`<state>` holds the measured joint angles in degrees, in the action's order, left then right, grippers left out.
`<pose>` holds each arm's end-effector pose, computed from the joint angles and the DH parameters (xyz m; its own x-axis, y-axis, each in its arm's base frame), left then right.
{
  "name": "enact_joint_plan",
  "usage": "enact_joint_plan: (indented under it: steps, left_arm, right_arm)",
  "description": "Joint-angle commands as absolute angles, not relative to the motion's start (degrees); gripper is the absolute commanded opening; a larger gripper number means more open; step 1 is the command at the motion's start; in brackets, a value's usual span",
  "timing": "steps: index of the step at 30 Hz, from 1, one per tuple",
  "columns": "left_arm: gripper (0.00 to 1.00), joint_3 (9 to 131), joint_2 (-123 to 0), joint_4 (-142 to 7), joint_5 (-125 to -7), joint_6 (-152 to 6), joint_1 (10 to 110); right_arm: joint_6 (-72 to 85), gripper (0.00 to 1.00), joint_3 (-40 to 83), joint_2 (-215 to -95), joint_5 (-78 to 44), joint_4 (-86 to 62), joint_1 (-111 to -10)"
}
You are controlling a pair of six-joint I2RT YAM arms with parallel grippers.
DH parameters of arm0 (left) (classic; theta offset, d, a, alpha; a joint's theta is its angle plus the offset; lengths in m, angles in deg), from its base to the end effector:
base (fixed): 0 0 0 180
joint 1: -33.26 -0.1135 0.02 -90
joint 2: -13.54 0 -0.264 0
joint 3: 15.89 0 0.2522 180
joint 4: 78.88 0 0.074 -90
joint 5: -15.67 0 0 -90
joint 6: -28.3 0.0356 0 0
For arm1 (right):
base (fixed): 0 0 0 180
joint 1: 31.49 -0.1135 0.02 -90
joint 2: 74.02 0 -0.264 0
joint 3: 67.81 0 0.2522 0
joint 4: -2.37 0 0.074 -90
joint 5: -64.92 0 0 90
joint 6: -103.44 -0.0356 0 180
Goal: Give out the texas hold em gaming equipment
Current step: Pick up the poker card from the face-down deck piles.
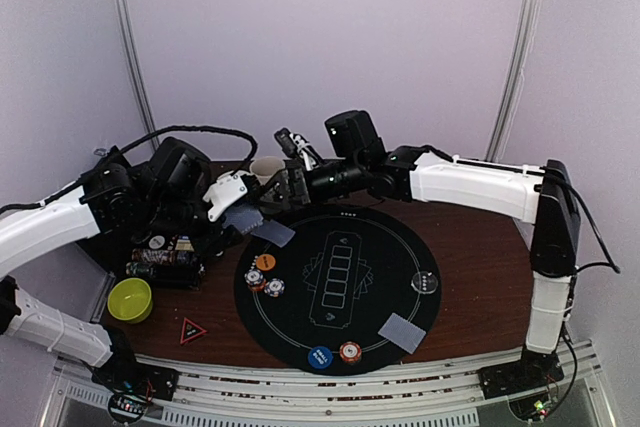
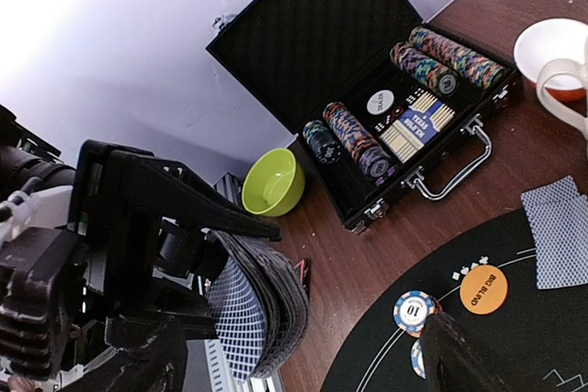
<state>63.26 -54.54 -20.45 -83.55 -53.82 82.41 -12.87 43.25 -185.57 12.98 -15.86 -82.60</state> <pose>0.1632 -0.1800 0.3266 -0.3840 0.6510 -0.6548 0.7352 0.6446 0.2096 0.2754 0.3763 0.3241 -0.6147 -0.2063 -0.7613 -0.7887 0.1465 0.5971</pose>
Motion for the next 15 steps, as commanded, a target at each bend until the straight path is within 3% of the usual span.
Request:
enact_joint_plan:
  steps: [1, 7, 15]
  left_arm:
    - [0.54, 65.2, -55.0, -22.7, -82.4, -53.0, 82.0]
    - [0.54, 65.3, -55.3, -22.8, -82.4, -53.0, 82.0]
    - [0.53, 65.2, -54.9, -23.0, -82.4, -52.9, 82.0]
  right_arm:
    - [-12.6, 0.9, 46.9, -187.7, 17.0, -17.2, -83.7]
    - [-10.1, 0.86, 50.9, -190.9, 12.4, -21.6, -84.5]
    - [-4.9, 0.7, 55.0, -191.5, 5.5, -30.4, -84.9]
